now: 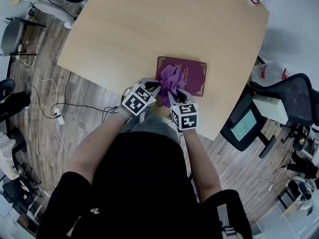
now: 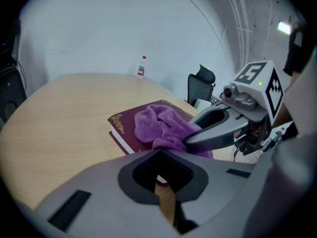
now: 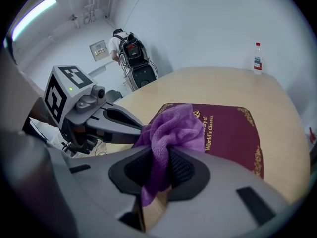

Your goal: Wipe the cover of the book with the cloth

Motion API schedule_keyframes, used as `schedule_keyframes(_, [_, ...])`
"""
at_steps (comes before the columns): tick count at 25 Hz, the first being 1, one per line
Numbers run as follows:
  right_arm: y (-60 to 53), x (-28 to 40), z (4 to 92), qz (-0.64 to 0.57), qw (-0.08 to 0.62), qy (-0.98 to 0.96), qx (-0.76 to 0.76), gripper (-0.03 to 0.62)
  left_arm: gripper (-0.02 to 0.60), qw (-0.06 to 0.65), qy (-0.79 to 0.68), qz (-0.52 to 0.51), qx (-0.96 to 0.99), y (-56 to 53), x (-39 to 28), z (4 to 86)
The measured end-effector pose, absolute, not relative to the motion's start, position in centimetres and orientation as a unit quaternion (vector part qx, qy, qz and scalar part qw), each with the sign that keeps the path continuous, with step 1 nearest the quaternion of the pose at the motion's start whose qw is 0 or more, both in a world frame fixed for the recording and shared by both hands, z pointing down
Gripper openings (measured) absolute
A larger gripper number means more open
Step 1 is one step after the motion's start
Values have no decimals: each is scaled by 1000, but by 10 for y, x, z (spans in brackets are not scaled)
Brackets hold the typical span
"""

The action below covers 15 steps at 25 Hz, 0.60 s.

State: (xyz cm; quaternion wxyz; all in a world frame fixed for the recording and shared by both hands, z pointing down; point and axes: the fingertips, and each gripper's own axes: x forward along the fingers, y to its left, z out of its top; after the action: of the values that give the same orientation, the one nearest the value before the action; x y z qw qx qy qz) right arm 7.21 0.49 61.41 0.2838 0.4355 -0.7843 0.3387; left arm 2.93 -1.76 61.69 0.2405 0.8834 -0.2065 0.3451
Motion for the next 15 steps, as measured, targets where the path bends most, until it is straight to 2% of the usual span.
schedule_keyframes(15, [-10, 60, 616, 352, 302, -787, 408, 83, 18, 245, -215, 341, 882, -19, 29, 617])
